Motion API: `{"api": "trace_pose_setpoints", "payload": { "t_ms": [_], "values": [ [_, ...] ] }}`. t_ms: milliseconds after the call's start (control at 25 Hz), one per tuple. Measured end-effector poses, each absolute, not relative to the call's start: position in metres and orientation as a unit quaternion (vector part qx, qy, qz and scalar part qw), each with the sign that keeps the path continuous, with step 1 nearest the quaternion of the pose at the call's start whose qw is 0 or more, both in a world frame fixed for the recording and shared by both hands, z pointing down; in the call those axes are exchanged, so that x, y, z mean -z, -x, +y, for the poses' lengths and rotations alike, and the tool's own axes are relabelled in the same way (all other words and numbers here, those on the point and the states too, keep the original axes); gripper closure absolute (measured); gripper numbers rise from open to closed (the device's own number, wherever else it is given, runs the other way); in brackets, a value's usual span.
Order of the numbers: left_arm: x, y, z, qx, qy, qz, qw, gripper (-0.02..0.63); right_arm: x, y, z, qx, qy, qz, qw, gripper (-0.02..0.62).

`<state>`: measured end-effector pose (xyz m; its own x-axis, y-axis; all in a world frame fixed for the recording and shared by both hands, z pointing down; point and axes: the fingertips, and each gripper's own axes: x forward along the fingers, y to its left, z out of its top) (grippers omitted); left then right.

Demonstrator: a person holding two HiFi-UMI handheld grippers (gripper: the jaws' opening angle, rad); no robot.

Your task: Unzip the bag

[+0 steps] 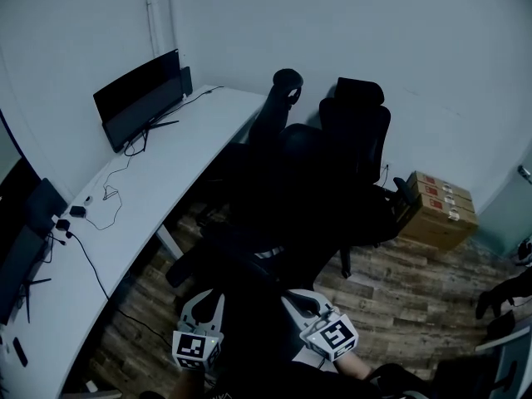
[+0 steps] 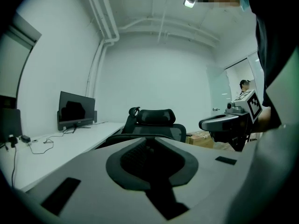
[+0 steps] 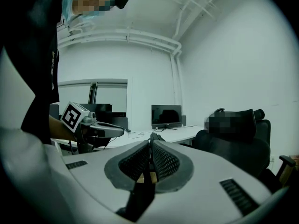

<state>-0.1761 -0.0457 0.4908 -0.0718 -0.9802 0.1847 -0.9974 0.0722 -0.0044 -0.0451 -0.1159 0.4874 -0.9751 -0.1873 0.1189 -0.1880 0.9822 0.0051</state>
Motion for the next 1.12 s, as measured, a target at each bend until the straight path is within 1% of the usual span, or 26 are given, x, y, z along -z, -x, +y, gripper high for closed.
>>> {"api": "trace_pose_setpoints", "payload": {
  "t_ms": [160, 440, 840, 1120],
  "values": [
    [-0.49, 0.157, -0.035, -0.065, -0.67, -0.735, 0.074, 0.561, -0.489, 0.036, -0.111, -0.007, -0.086, -0.994, 0.061, 0.541],
    [-0.49, 0.129, -0.023, -0.06, -0.666, -0.74, 0.078, 0.584, -0.491, 0.021, -0.102, -0.006, -0.07, -0.995, 0.067, 0.548],
    [-0.488, 0.114, -0.008, -0.041, -0.665, -0.743, 0.064, 0.586, -0.494, 0.019, -0.088, -0.02, -0.067, -0.995, 0.069, 0.551],
    [-0.49, 0.12, -0.001, -0.035, -0.658, -0.749, 0.067, 0.588, -0.497, 0.018, -0.095, -0.016, -0.082, -0.995, 0.06, 0.552]
  ]
}}
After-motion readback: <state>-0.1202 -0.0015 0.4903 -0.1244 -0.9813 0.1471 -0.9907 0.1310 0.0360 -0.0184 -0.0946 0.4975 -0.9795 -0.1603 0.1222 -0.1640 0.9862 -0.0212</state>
